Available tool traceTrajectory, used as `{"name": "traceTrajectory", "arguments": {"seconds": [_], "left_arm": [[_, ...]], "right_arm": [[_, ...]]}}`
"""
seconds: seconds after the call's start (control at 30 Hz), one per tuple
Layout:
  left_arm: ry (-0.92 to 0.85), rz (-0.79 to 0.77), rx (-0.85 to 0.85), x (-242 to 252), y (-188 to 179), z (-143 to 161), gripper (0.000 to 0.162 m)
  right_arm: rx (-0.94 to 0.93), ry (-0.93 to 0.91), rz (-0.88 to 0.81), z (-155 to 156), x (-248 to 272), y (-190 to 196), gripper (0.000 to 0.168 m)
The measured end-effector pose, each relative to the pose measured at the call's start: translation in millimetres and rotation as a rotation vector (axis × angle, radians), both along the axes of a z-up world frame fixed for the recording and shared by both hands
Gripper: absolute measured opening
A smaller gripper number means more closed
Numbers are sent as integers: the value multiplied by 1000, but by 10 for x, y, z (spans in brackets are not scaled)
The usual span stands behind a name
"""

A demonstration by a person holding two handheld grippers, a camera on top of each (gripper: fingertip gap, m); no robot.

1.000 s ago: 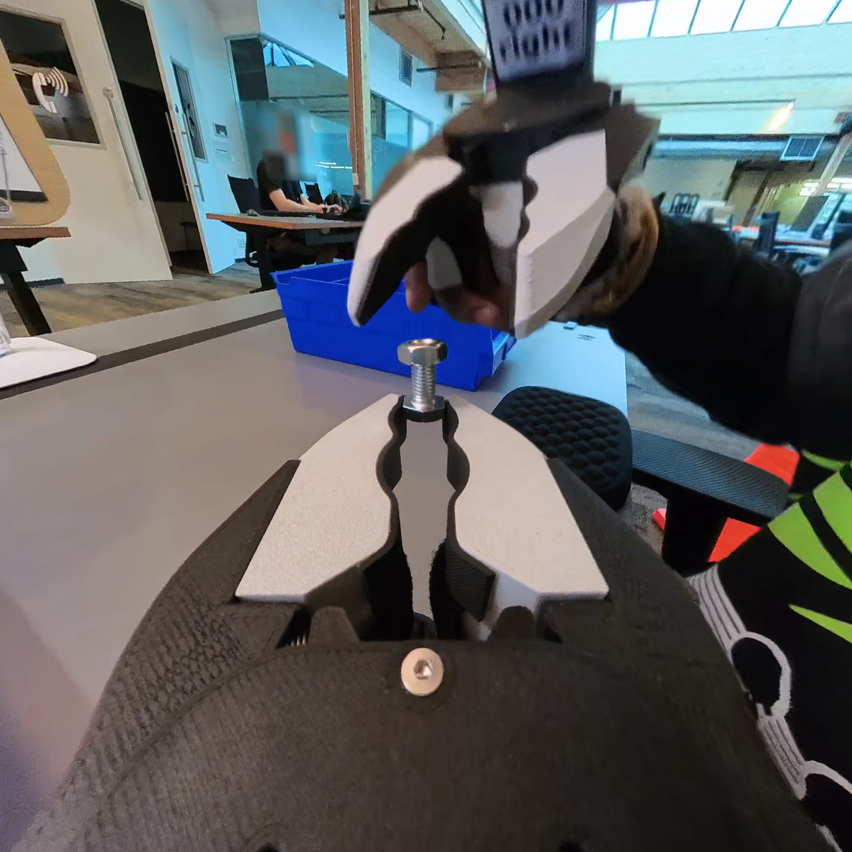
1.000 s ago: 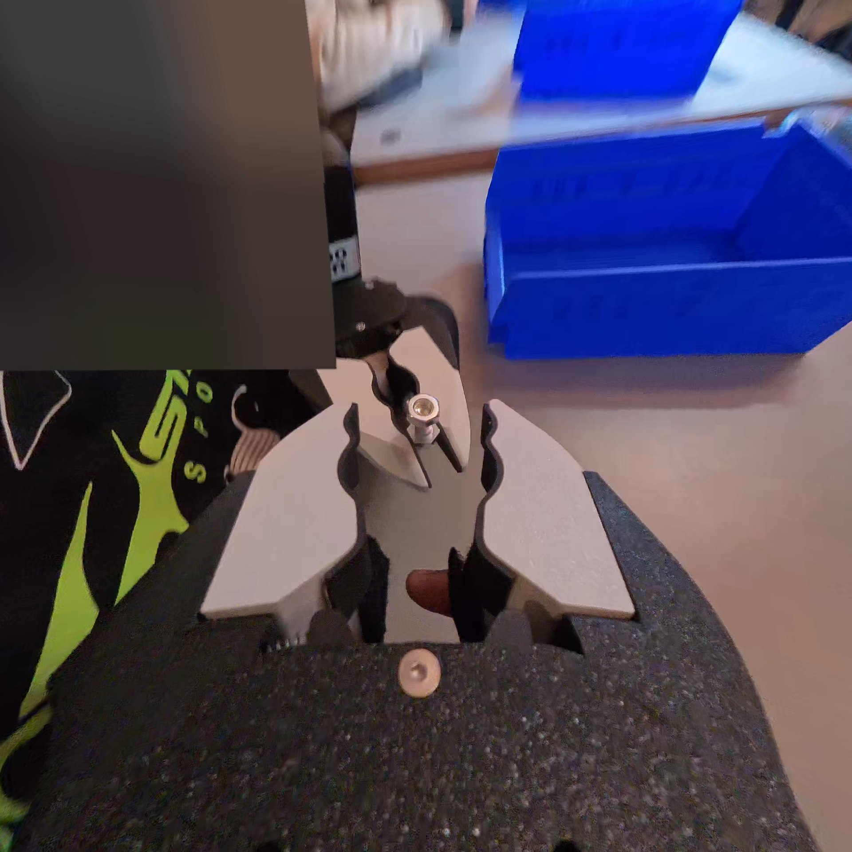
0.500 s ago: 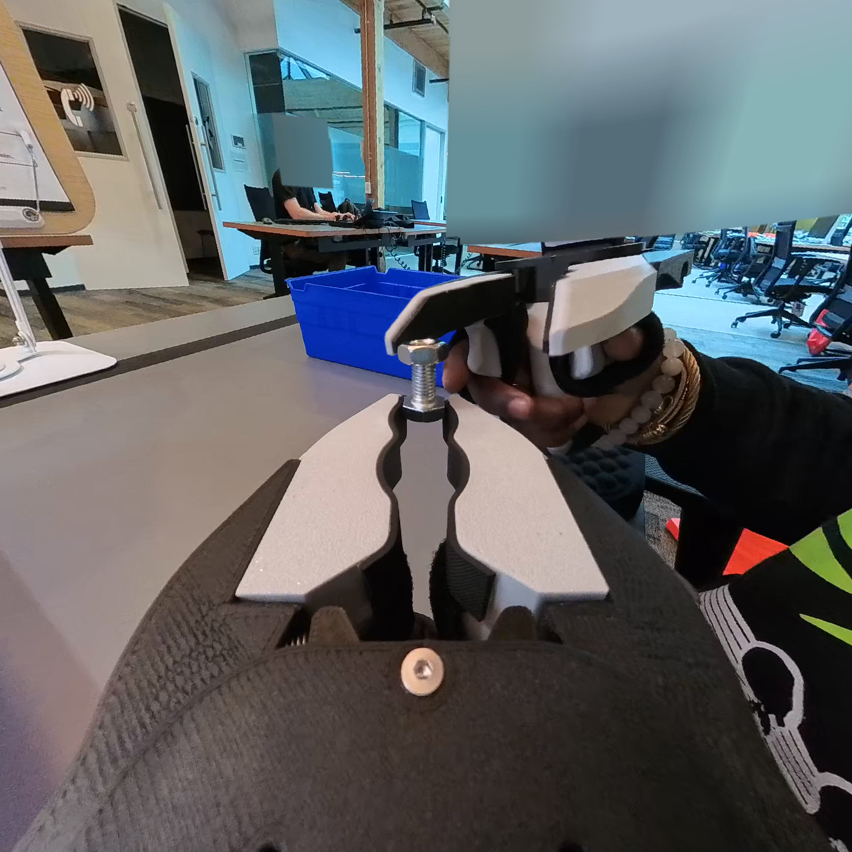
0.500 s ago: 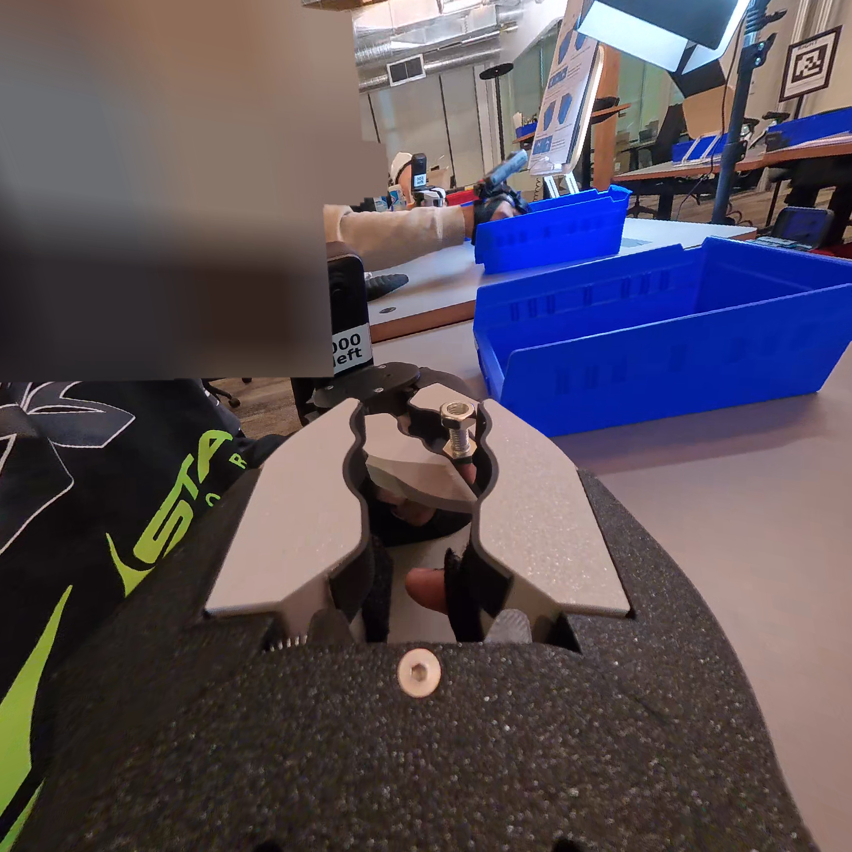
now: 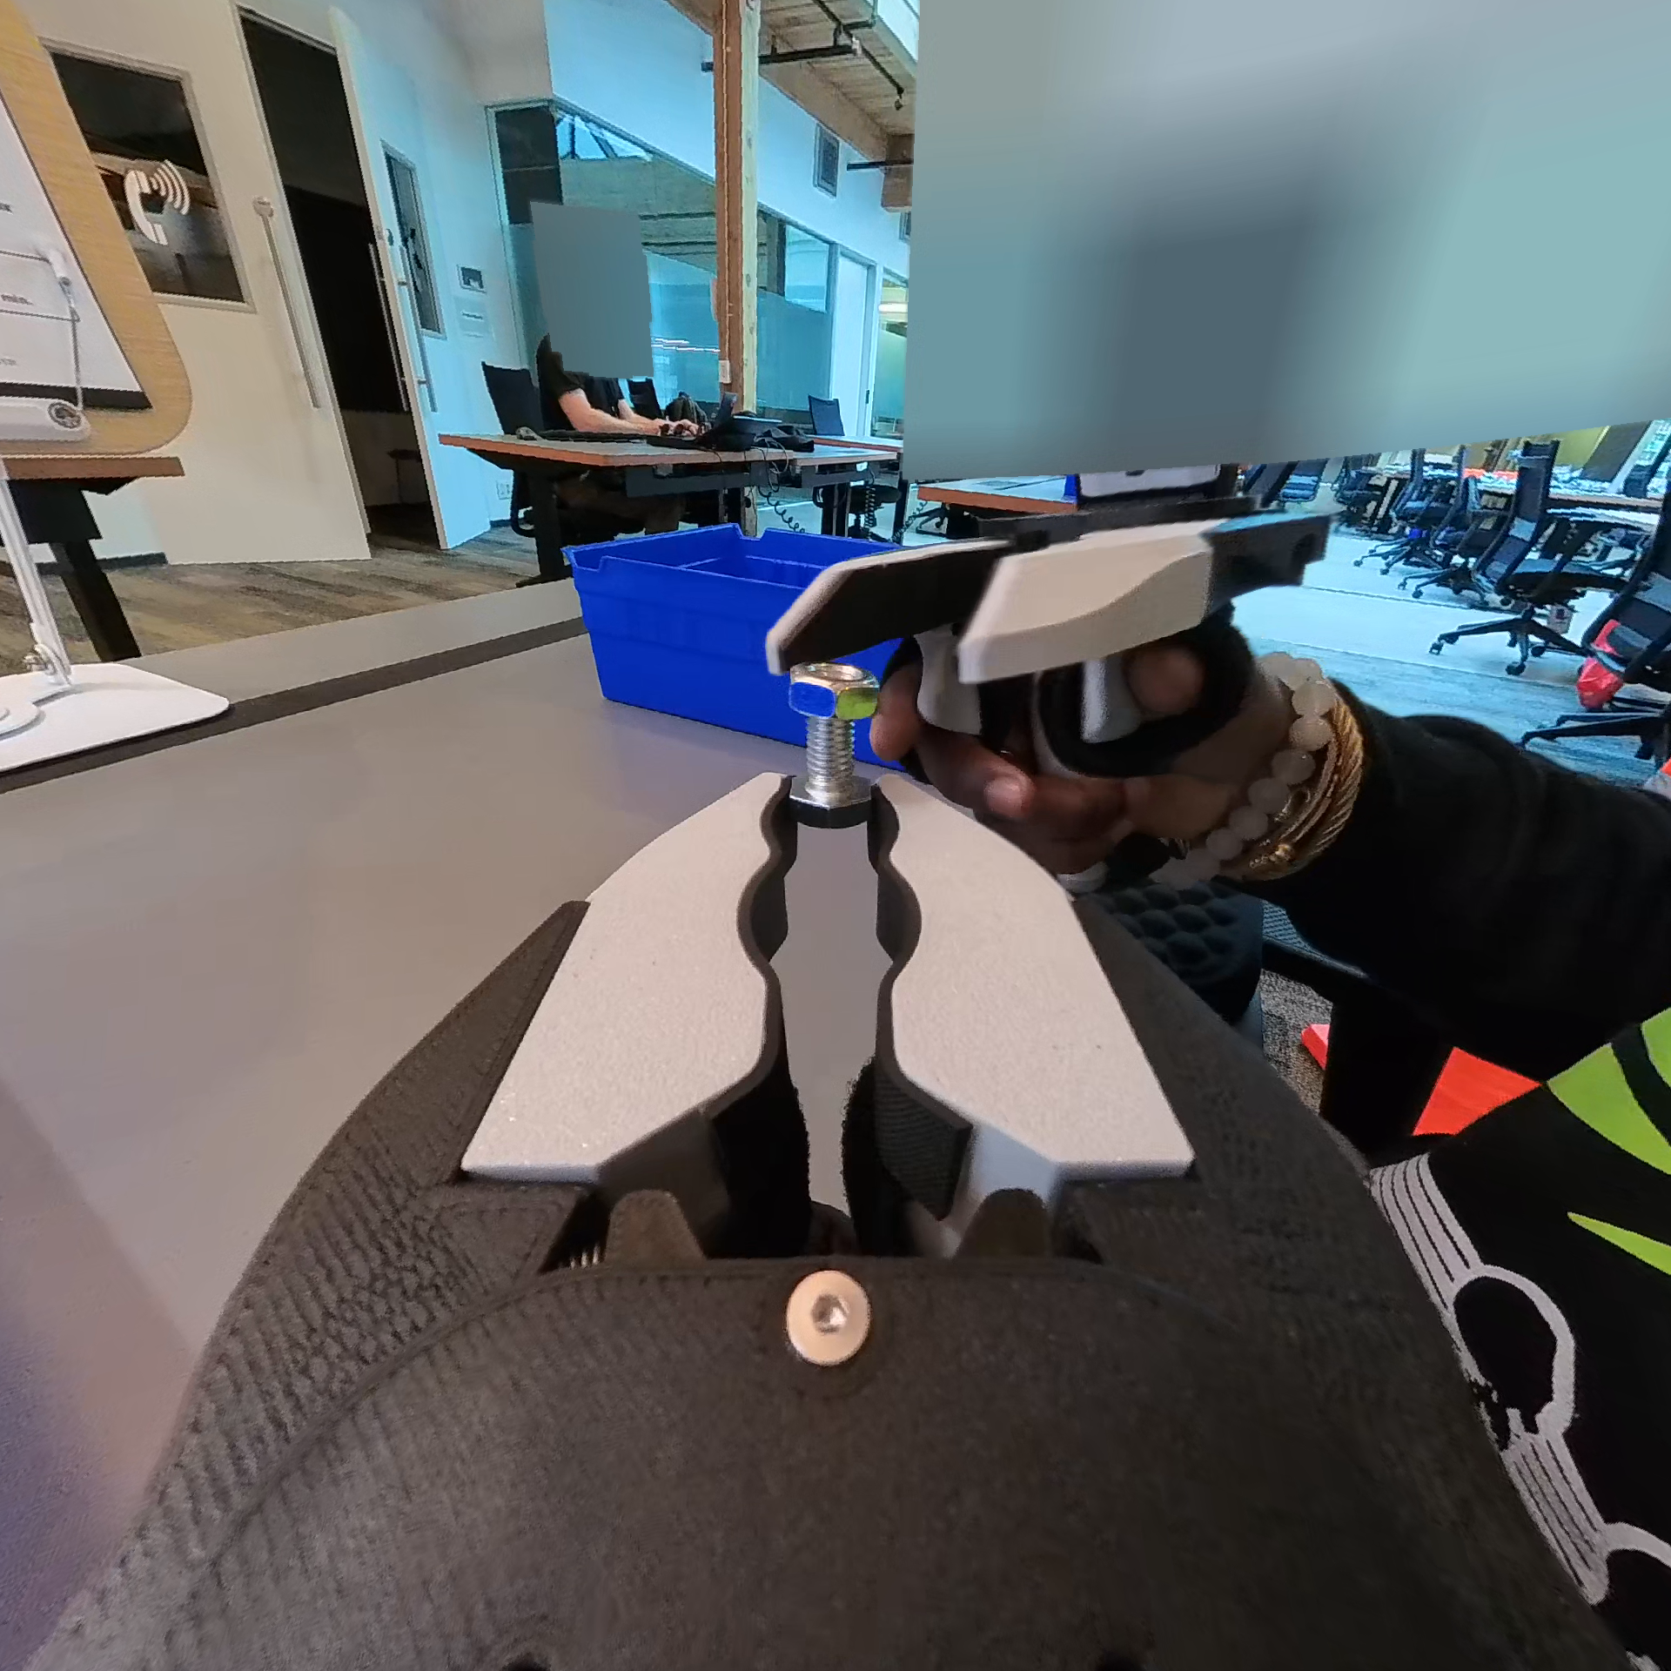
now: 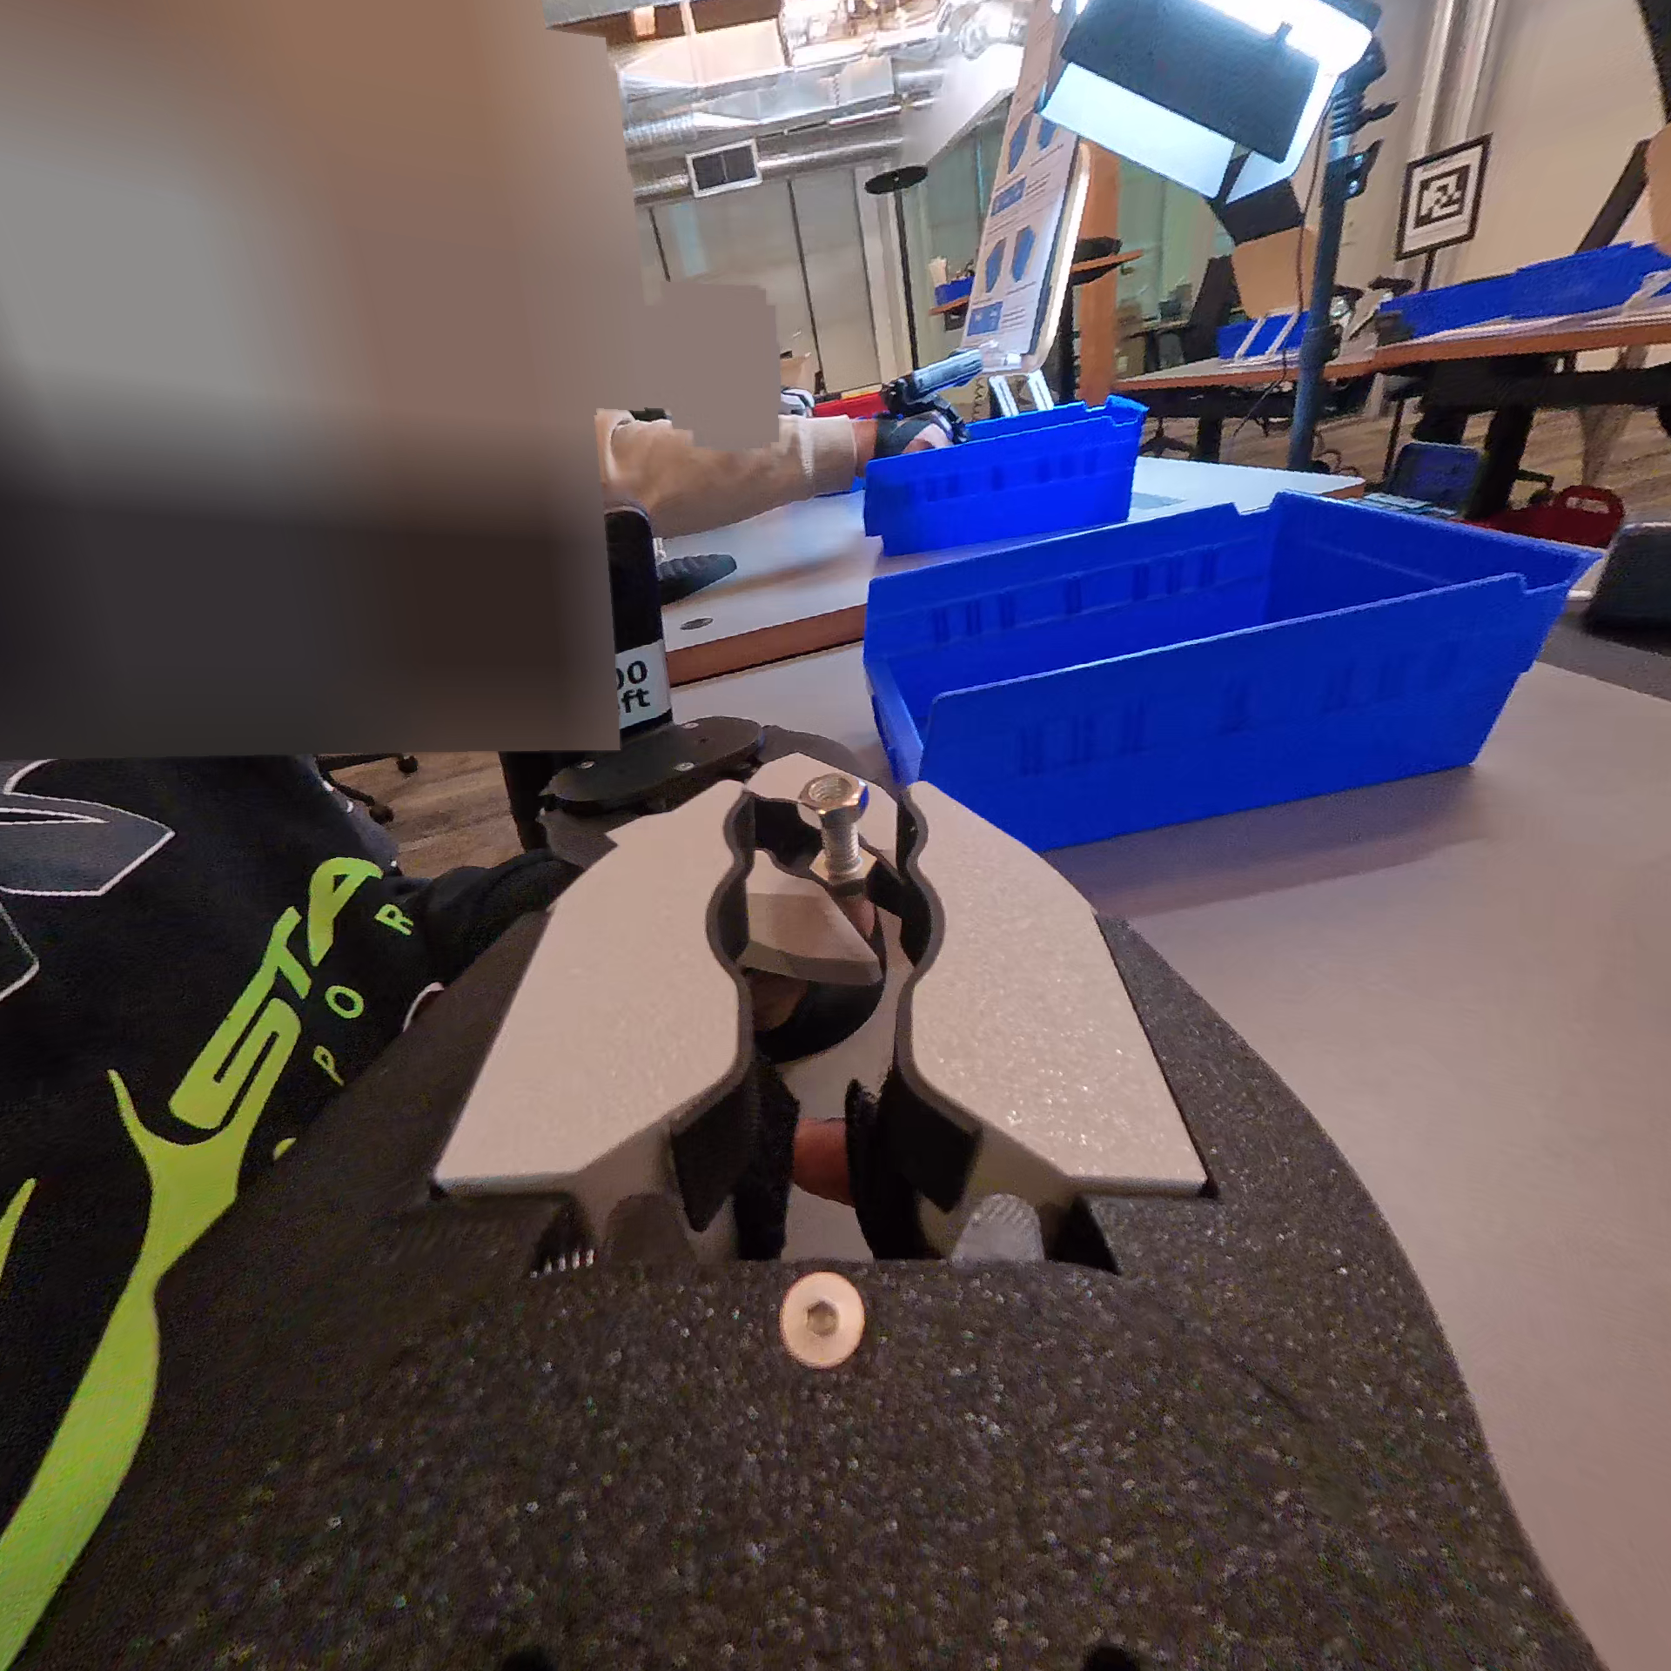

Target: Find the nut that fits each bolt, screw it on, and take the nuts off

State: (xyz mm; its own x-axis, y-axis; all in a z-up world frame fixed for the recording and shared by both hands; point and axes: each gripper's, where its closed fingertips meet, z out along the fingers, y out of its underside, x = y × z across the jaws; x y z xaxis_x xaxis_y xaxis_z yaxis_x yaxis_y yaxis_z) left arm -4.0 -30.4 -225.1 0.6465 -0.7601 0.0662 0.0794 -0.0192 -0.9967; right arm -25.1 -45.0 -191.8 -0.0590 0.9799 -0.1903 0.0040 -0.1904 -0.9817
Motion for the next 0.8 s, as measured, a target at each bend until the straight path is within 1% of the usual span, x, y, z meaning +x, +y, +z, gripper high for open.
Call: {"name": "traceTrajectory", "arguments": {"seconds": [0.03,0.27,0.8], "left_arm": [[0,-2,-1,2,-2,-1,15],[8,-8,3,15,-10,-6,15],[11,-14,10,23,-23,-3,15]], "right_arm": [[7,-5,-8,-15,-1,15,27],[75,-39,-26,-44,-40,29,23],[70,-53,-4,-54,-57,29,24]]}}
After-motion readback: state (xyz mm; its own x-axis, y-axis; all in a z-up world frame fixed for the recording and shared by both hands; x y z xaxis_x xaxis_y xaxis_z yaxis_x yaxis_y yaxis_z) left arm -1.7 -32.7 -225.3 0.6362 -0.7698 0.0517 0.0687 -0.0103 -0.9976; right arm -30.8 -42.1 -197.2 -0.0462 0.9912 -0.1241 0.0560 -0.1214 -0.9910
